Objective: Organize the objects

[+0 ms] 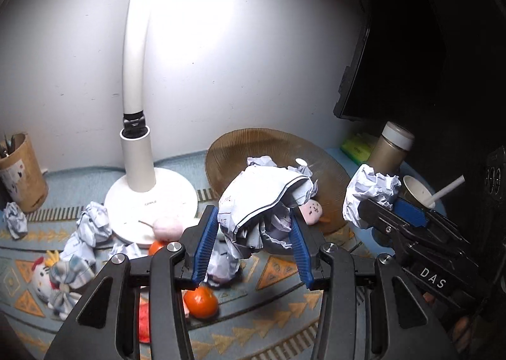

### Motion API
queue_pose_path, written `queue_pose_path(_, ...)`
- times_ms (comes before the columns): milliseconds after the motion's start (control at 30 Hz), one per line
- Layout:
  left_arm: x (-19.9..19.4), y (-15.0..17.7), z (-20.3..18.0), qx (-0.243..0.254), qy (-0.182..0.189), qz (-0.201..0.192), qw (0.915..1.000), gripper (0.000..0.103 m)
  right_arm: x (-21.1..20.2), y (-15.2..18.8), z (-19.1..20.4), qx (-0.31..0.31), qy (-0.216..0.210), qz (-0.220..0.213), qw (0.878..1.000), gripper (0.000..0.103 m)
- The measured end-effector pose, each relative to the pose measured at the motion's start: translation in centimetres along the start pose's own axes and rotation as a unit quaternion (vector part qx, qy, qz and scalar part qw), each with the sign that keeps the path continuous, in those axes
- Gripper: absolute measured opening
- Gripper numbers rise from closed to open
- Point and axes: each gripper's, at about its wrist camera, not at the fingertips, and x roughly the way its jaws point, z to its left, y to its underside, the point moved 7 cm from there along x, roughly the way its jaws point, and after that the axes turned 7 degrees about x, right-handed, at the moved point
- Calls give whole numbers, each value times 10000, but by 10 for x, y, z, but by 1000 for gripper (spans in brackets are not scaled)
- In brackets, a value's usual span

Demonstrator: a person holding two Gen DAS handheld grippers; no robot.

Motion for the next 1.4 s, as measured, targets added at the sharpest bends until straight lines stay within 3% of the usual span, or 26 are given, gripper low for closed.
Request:
queue_pose_path(133, 49, -16, 6, -117, -53, 181, 9998, 42, 43, -13, -17, 448, -210, 439, 9978, 53)
queue_pose_path(200, 69, -16, 7, -137, -53, 273, 9995, 47, 60, -13, -21, 559, -276, 599, 9963, 53)
queue_pose_path(333, 97, -13, 9, -293, 64, 446, 9986, 51, 80, -7, -29, 785, -417, 811, 9927, 75)
queue_pose_path(467, 103, -5, 10, -344, 138, 622, 9974, 51, 79, 0, -39, 855, -403, 860, 9918, 76)
queue_pose_path(633, 75, 0, 9, -340, 164, 475, 9982, 51, 58, 7, -34, 837, -497, 814, 9919, 76)
queue_pose_path(867, -13, 11, 22, -409, 177, -14, 9990, 54, 10, 29, 23, 356, -825, 699, 9935, 76)
queue_pose_path(900, -25, 16, 26, -441, 150, -61, 9989, 57, 4, 36, 32, 306, -920, 705, 9928, 76)
queue_pose_path(933, -40, 23, 32, -499, 103, -125, 9986, 78, 0, 43, 41, 255, -992, 733, 9920, 76)
queue_pose_path(967, -56, 30, 40, -585, 31, -251, 9980, 97, -1, 52, 49, 209, -1021, 763, 9916, 76)
queue_pose_path(1000, -73, 38, 50, -690, -77, -415, 9967, 101, -2, 61, 57, 151, -1021, 786, 9916, 76)
queue_pose_path(1133, -111, 76, 86, -855, -824, -518, 9916, 101, 4, 99, 77, -13, -932, 873, 9918, 76)
queue_pose_path(1267, -113, 129, 123, -1190, -1413, -338, 9822, 101, 18, 131, 91, -257, -843, 960, 9915, 76)
queue_pose_path(1333, -106, 155, 136, -1163, -1640, -189, 9794, 101, 21, 143, 97, -463, -805, 918, 9914, 76)
queue_pose_path(1400, -96, 172, 142, -1200, -1600, -56, 9798, 101, 25, 151, 103, -682, -720, 922, 9908, 76)
